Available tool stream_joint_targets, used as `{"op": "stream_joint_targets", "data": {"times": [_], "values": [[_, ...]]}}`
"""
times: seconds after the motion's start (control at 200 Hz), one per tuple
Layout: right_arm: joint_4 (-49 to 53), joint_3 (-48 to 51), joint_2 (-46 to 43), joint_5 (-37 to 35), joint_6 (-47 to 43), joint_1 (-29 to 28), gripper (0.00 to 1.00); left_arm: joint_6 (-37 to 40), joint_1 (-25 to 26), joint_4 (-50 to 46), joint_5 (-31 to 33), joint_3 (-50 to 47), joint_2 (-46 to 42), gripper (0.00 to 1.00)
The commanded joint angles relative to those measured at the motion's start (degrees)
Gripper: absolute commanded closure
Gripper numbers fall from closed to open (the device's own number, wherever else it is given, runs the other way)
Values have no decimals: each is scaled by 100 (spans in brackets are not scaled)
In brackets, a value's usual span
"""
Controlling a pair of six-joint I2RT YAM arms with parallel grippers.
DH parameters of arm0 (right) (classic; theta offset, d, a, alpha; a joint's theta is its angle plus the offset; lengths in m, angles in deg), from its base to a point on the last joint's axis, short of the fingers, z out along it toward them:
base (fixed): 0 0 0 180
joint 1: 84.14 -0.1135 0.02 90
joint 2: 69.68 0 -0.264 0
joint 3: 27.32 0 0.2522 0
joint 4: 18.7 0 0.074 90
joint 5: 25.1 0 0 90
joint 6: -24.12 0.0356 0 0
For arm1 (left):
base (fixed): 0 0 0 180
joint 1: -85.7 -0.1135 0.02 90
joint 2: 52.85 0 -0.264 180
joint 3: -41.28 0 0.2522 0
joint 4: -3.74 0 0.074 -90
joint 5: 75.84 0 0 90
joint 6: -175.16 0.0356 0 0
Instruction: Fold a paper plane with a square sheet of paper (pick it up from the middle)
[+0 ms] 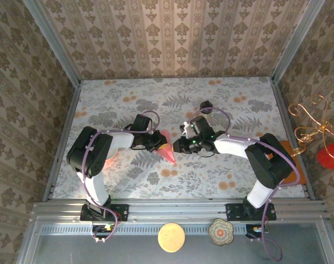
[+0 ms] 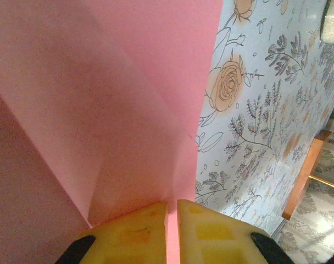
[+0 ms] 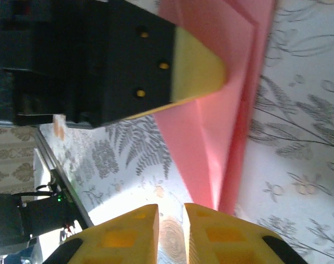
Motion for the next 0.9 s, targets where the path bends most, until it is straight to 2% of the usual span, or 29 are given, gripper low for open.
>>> {"op": "stream_joint_targets", "data": {"times": [0.0,0.4,0.895], "values": [[191,-222,227,134,-125,-214,81,80,34,-132,22,89,34,85],[372,-412,792,33,-104,-282,84,85,34,-153,19,89,34,85],[400,-397,1001,50,-105,-287,84,94,34,-189,13,106,70,86]]}}
